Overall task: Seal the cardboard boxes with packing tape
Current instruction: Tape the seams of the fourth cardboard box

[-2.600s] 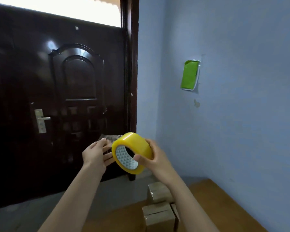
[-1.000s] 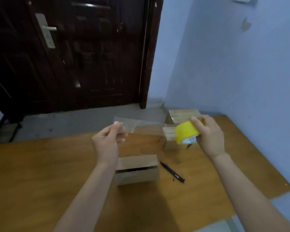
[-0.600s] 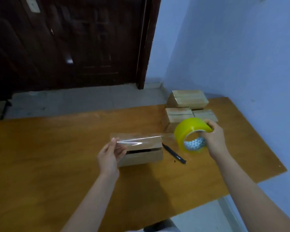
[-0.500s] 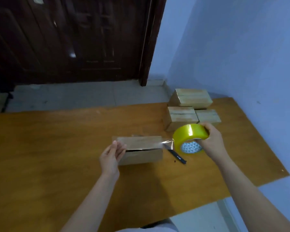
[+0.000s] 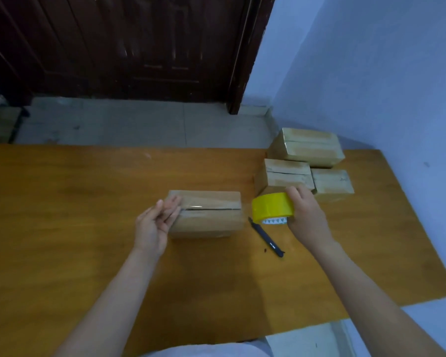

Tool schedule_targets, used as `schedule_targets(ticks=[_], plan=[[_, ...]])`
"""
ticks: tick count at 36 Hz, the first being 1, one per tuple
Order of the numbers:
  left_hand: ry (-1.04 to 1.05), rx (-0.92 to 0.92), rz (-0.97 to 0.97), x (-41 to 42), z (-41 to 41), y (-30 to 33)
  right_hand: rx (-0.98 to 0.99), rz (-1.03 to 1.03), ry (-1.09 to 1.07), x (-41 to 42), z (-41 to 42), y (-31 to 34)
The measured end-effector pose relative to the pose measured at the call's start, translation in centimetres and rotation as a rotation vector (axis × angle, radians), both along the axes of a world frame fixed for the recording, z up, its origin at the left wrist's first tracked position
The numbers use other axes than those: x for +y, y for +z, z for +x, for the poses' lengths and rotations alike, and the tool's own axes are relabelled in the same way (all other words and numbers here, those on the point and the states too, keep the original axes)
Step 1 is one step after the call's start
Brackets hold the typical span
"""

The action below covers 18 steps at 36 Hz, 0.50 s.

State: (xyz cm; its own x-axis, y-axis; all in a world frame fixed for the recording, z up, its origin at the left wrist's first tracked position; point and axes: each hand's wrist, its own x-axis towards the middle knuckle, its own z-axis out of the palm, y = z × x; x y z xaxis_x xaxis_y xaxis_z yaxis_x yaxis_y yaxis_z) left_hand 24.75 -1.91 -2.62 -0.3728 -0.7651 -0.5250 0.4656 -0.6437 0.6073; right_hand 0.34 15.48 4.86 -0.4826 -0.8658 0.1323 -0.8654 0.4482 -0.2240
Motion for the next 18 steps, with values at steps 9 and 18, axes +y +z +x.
schedule_targets(ticks=[9, 18], plan=[[0.169, 0.065, 0.169, -0.6, -0.7, -0.1, 0.073, -0.023, -0.019, -3.2, 1.2, -1.5], [0.249, -0.001, 0.228, -0.5, -1.3, 0.9, 0.086, -0.016, -0.002, -4.3, 0.1, -1.7]])
